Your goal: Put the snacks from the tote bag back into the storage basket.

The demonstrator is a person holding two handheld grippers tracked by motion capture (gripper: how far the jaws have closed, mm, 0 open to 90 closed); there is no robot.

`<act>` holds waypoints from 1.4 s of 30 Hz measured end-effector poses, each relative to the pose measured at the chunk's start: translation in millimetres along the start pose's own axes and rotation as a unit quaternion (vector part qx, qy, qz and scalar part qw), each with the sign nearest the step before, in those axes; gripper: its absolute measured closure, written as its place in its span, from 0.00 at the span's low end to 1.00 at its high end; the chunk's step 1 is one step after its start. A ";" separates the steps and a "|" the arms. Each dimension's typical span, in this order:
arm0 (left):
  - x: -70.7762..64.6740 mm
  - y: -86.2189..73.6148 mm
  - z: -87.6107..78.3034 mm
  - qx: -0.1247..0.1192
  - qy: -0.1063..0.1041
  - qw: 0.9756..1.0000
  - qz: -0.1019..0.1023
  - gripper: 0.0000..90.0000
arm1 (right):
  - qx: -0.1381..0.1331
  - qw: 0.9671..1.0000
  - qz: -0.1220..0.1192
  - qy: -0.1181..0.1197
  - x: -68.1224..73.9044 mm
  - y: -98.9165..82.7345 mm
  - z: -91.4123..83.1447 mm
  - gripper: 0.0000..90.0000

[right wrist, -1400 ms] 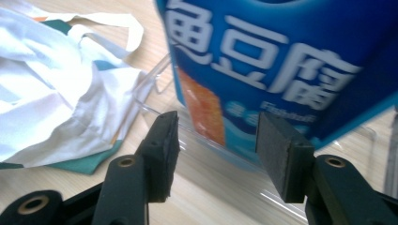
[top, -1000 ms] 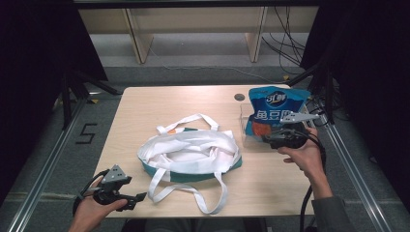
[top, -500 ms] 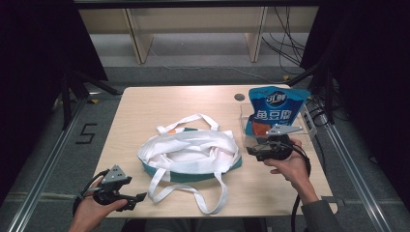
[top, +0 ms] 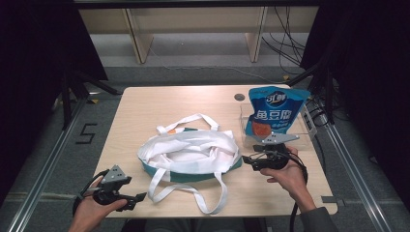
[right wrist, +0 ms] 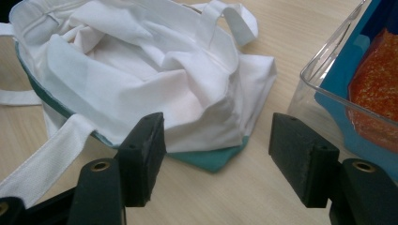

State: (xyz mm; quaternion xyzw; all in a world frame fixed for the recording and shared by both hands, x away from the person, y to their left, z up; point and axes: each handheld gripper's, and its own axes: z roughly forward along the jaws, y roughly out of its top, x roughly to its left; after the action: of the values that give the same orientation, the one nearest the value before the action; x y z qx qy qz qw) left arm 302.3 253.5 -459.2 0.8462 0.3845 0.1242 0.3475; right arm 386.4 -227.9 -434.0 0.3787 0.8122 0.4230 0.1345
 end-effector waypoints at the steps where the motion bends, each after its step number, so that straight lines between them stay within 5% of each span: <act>1: 0.0 -0.2 0.4 -0.002 -0.001 1.000 0.000 0.21 | 0.008 1.000 0.000 0.002 1.1 -0.2 -1.6 0.41; 6: 0.3 -0.1 0.5 -0.002 -0.001 1.000 0.001 0.21 | 0.001 1.000 0.005 0.006 5.6 -4.3 -3.0 0.40; 7: 0.1 0.0 0.0 -0.001 0.000 1.000 0.000 0.21 | 0.003 1.000 -0.016 0.003 3.2 -4.1 -3.9 0.39; 19: 0.5 0.1 -0.7 -0.001 0.000 1.000 0.001 0.21 | 0.012 1.000 0.011 -0.003 13.3 -16.3 -7.0 0.32; 24: 0.4 -0.1 -0.6 -0.002 0.000 1.000 0.002 0.21 | 0.024 1.000 0.001 -0.008 14.1 -22.2 -9.8 0.30; 25: 0.4 0.0 -0.7 -0.001 -0.001 1.000 0.002 0.21 | 0.020 1.000 0.016 -0.007 17.5 -23.7 -10.0 0.30; 42: 0.2 -0.1 -1.1 -0.002 0.001 1.000 0.001 0.21 | 0.044 0.999 -0.003 -0.019 31.1 -47.8 -18.8 0.23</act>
State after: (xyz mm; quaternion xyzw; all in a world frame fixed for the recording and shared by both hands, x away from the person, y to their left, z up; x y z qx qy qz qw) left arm 301.9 254.3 -458.5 0.8459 0.3837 0.1261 0.3483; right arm 331.3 -233.3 -457.2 0.3902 0.8284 0.3787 0.1344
